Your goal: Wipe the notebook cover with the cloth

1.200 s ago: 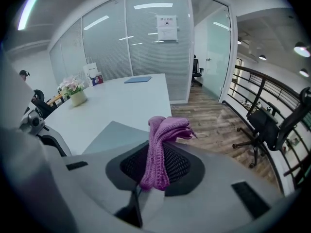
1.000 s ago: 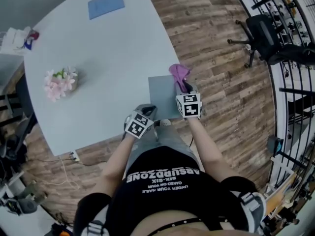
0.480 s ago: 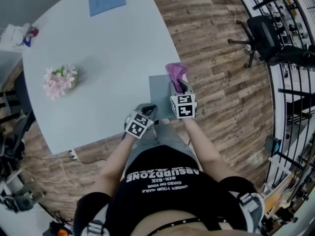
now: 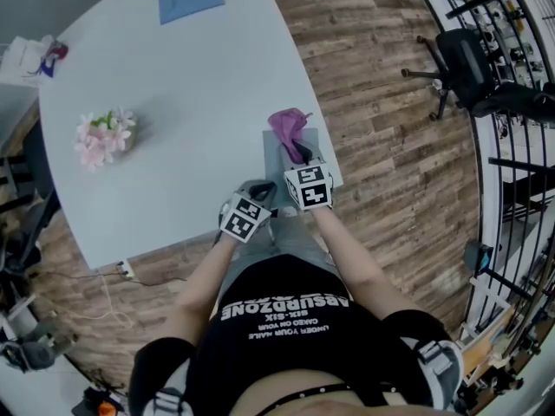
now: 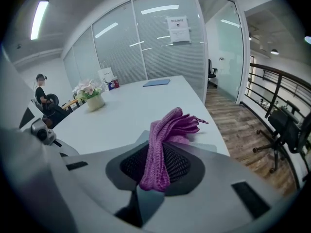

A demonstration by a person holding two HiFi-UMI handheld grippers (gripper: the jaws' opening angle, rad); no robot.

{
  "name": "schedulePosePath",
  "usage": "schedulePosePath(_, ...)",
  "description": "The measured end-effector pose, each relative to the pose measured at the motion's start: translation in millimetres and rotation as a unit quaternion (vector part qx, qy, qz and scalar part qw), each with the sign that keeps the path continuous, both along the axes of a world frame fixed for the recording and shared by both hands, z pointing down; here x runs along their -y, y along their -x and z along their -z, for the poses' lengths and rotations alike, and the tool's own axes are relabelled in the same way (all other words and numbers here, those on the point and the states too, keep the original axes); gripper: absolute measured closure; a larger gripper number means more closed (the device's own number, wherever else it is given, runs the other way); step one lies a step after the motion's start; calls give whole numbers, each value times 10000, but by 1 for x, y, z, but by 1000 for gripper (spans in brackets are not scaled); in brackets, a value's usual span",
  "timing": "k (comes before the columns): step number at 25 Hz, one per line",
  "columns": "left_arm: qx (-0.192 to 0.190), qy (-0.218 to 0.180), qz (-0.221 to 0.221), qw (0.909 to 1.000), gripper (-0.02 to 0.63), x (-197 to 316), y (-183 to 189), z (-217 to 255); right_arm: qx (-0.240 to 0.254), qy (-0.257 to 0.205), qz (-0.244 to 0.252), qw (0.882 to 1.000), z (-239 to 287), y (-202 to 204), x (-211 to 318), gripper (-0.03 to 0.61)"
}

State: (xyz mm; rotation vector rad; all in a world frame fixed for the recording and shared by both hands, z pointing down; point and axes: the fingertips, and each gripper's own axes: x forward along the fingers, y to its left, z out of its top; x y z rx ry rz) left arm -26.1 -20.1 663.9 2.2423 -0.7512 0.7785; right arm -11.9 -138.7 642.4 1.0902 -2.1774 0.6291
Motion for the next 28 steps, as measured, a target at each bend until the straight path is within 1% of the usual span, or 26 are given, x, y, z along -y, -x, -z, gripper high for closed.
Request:
schedulePosePath(3, -15, -14, 44, 10000, 597, 0, 1, 0, 206, 63, 218, 9995, 0, 15, -4, 494)
schedulePosePath(7, -19, -30, 80, 10000, 597, 0, 0, 0, 351, 130, 522, 9979, 0, 31, -9, 494)
schedulePosePath(12, -24, -59, 105, 9999, 597, 1, 1, -1, 599, 83, 937, 9938, 1, 45, -11, 494)
schedulePosePath(17, -9, -71, 122, 9999, 597, 0, 1, -1, 601, 193, 1359, 9887, 0, 52, -22, 494)
schedulePosePath(23, 3, -76, 132, 9999, 597, -1, -1, 0, 582, 500, 1415, 9870, 1, 50, -31, 494)
schedulePosePath(28, 45, -133, 138, 9998, 597, -1, 1, -1, 586, 742, 1577, 9830, -2, 48, -50, 494)
